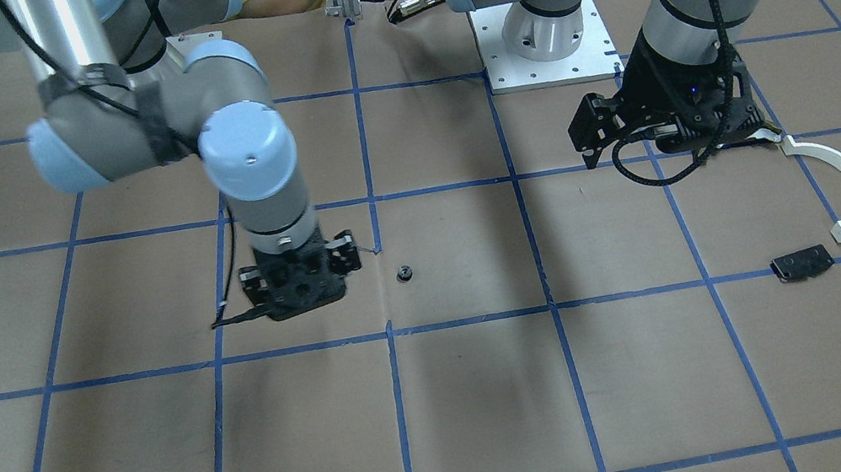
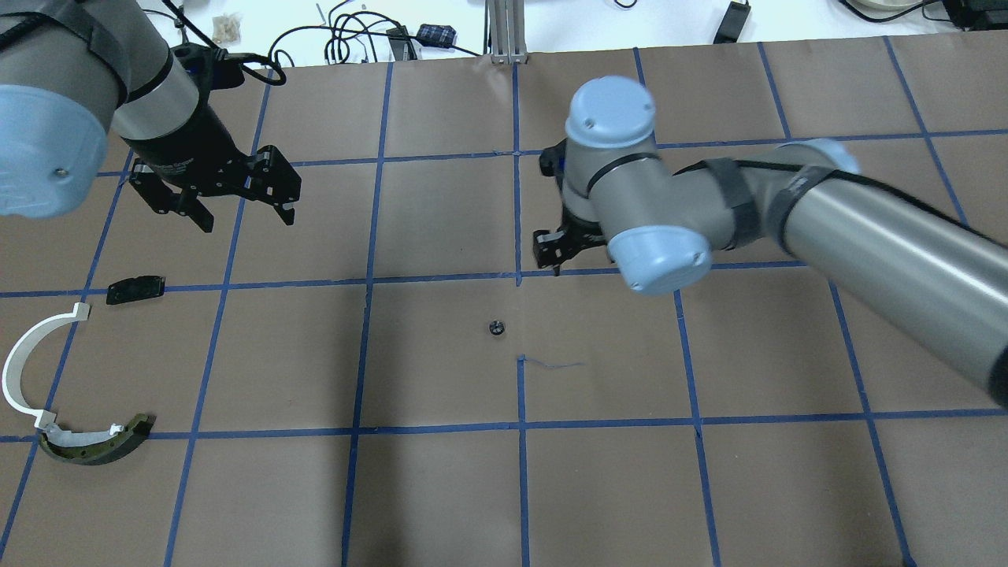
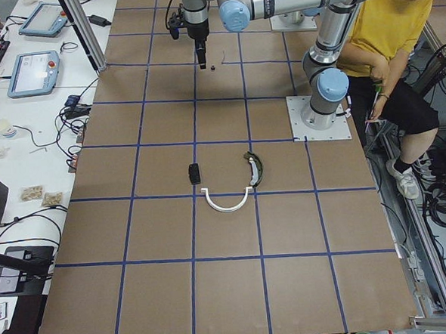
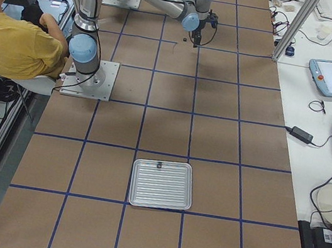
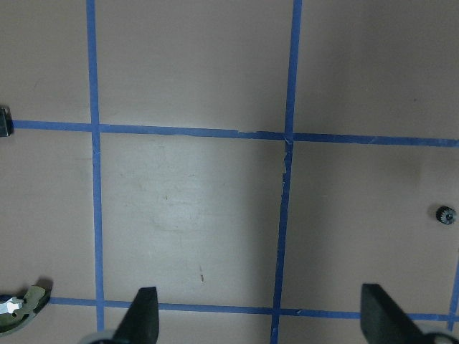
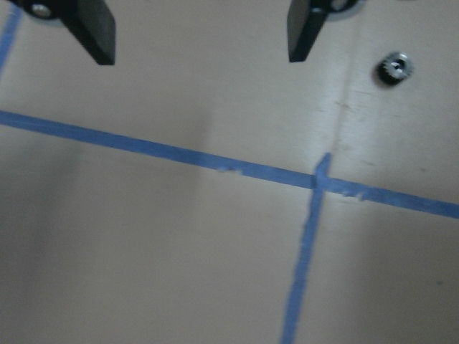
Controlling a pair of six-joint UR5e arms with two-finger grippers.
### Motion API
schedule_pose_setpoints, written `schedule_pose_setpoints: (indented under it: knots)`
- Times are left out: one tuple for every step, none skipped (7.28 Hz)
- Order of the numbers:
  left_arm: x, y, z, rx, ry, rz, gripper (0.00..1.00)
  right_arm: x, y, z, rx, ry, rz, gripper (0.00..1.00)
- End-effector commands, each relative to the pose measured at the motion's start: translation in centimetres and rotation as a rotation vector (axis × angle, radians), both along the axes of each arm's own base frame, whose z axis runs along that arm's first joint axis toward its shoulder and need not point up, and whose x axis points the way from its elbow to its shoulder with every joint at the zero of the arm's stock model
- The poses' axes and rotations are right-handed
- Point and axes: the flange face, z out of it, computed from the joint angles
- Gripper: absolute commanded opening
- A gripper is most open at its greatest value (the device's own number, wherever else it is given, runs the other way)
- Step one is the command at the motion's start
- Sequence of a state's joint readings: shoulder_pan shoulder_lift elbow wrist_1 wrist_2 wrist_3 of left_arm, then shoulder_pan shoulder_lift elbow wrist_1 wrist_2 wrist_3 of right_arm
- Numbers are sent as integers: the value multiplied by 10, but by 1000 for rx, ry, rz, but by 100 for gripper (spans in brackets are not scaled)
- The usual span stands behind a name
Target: Place bearing gear from tray to pile
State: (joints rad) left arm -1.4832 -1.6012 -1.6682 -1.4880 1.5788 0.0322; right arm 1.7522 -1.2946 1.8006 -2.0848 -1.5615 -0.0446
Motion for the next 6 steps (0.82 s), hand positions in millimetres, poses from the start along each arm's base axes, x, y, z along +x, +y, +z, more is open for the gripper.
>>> schedule_pose_setpoints:
  knots:
    - [-36,-4,-17,16,9,-53,100,-168,-6,63,43,55,99,100]
    - [-78,-6,-44,40,0,7,100,-237,-8,66,57,83,231,100]
    - [-114,-7,-70,36,-2,-29,100,-300,-5,67,58,72,268,100]
    - [-145,-4,-101,29,-4,-79,100,-359,3,62,70,68,393,100]
    - [-171,-9,-131,-14,16,-96,100,-427,20,55,84,47,512,100]
    - [-198,-3,-158,8,50,-129,100,-492,45,39,95,5,538,100]
